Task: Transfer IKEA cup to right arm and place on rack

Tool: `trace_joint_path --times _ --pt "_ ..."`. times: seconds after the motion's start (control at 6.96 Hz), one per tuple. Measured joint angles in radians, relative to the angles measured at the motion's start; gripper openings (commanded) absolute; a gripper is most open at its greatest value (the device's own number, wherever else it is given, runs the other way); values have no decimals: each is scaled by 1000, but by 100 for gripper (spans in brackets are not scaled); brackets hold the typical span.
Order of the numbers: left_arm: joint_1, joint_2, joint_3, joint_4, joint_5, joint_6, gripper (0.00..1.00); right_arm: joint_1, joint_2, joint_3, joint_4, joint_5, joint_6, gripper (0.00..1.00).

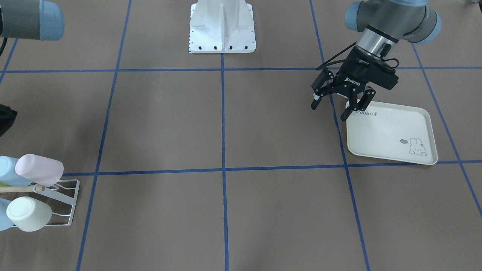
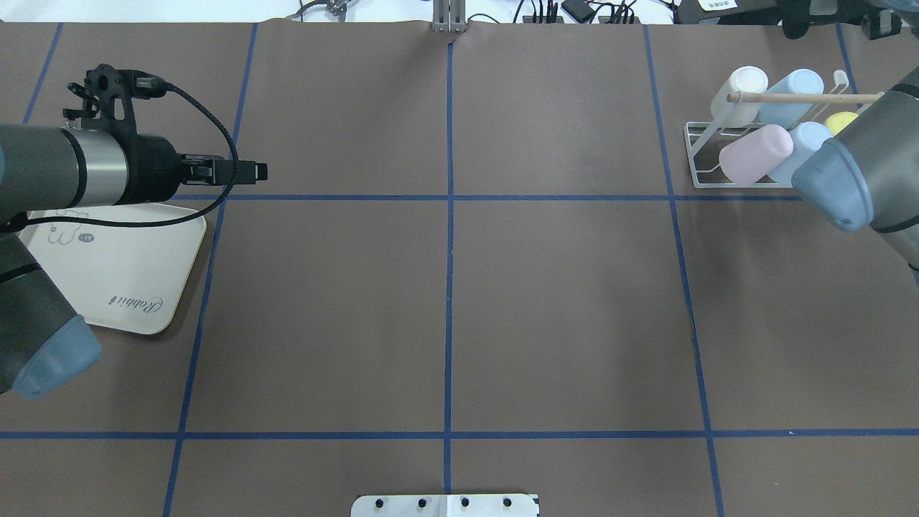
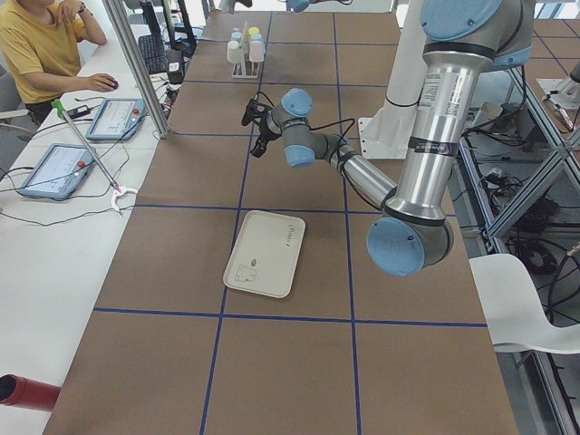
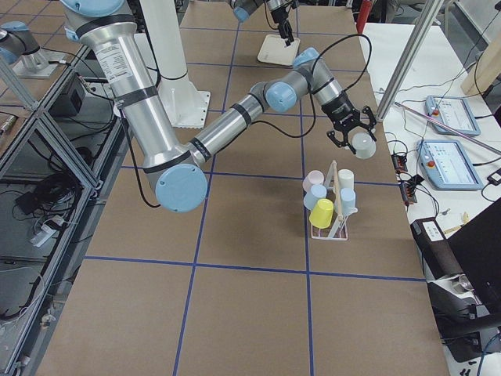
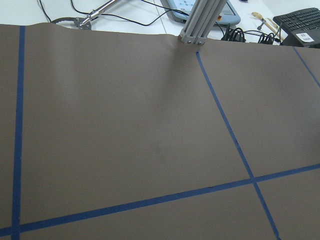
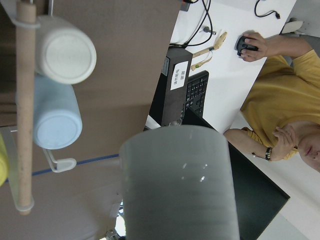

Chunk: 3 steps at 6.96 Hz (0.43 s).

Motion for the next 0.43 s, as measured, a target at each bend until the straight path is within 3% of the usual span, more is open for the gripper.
trace_joint_path --times 0.43 --pt "3 0 2 0 1 0 100 35 -31 -229 293 69 -55 0"
